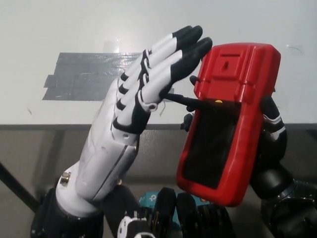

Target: The robot first picks the multimeter with right hand and then unfolds the black stand on the back of it using left hand

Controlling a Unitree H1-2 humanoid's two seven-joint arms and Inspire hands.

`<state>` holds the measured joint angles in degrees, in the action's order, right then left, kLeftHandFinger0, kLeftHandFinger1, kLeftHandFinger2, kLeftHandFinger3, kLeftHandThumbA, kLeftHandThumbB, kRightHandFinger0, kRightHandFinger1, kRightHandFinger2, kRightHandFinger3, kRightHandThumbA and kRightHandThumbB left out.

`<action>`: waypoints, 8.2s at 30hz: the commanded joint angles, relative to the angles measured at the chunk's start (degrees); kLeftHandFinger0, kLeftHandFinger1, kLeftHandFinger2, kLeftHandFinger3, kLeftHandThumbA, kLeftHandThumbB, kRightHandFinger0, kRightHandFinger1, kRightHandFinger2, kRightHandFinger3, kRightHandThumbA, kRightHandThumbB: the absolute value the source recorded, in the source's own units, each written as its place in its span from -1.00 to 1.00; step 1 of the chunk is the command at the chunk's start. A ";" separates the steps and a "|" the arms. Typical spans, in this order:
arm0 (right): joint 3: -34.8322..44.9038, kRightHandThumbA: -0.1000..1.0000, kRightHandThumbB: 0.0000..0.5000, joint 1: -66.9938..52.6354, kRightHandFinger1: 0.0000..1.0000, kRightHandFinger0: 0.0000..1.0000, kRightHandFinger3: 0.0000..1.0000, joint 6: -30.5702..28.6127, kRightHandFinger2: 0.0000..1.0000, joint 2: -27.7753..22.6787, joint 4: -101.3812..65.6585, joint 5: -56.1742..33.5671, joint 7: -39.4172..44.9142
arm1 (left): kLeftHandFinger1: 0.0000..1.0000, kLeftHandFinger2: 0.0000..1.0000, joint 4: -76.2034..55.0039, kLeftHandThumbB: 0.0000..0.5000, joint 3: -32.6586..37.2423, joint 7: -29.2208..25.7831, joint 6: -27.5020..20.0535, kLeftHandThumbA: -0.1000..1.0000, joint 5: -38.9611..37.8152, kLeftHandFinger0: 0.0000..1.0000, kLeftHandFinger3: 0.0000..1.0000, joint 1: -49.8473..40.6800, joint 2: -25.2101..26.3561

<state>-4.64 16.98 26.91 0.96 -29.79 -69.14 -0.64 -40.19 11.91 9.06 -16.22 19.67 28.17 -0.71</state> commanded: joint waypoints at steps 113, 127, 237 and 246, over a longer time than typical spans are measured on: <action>-5.79 -1.00 -0.58 -0.13 -0.57 -1.00 0.99 -13.42 0.23 10.05 -16.87 -7.99 -34.35 | 1.00 1.00 -3.21 0.42 -0.39 -4.10 7.65 1.00 5.24 1.00 1.00 2.96 -1.00; -9.41 -1.00 -0.51 -2.29 -0.65 -1.00 1.00 -13.20 0.27 10.57 -13.43 -5.14 -32.80 | 1.00 1.00 -2.48 0.60 7.20 1.81 12.78 1.00 -5.26 1.00 1.00 5.46 -0.53; -4.97 -1.00 -0.47 1.89 -0.65 -1.00 0.85 -18.16 0.25 8.30 -19.97 -5.69 -35.86 | -0.02 0.10 1.78 0.76 7.58 -17.48 -10.71 1.00 26.47 1.00 1.00 -14.57 -1.73; 3.51 -1.00 -0.84 6.95 -0.35 -1.00 1.00 -20.11 0.49 6.64 -12.16 -7.06 -36.94 | 0.09 0.27 0.35 0.82 1.46 -15.65 -10.15 1.00 19.68 1.00 1.00 -19.69 1.43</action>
<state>-3.50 20.26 9.41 7.98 -43.28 -75.47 -37.94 -38.00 15.25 -5.89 -25.63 42.20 10.55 0.31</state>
